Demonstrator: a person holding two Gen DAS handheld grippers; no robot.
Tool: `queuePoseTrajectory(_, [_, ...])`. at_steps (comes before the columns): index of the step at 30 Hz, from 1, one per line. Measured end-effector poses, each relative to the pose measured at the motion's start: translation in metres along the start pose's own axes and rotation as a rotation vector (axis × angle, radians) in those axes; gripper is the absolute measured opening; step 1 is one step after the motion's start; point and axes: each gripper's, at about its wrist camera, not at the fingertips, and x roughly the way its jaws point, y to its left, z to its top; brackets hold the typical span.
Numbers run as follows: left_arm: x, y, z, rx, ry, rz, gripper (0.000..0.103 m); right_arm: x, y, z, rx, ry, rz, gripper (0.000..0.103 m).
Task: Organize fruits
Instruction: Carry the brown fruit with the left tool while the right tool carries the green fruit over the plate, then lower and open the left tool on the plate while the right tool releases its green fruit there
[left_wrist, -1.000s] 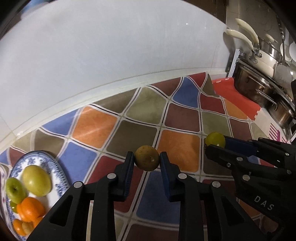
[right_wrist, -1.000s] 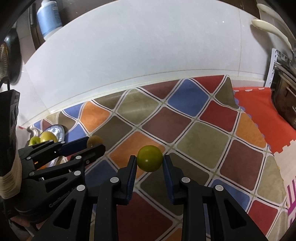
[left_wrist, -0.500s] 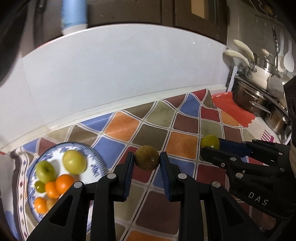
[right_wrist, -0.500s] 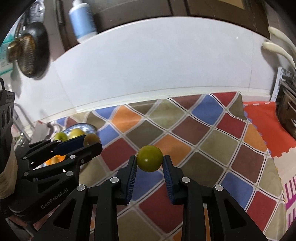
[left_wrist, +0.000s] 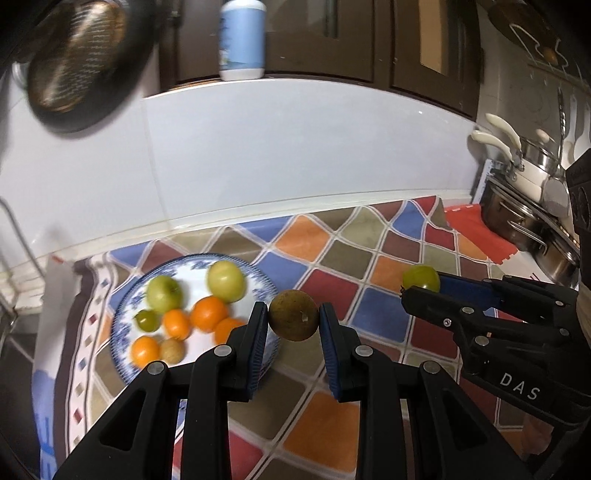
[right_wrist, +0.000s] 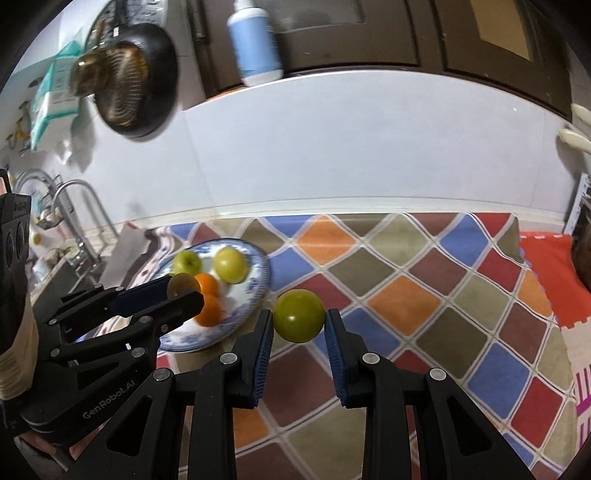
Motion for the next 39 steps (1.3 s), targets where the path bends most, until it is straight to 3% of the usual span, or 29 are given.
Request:
queuePoseTrajectory(20, [-0.053,0.071,-0.022,-0.021,-0.04,0.082,0.029,0.006,0.086,-0.001,-0.071,-0.011,0.089,0.03])
queuePoseTrajectory(39, [-0.019,0.126,-0.014,-0.024,-0.013,0.082,0.029,0.064,0.121,0.018,-0.101,0.025,0.109,0.03])
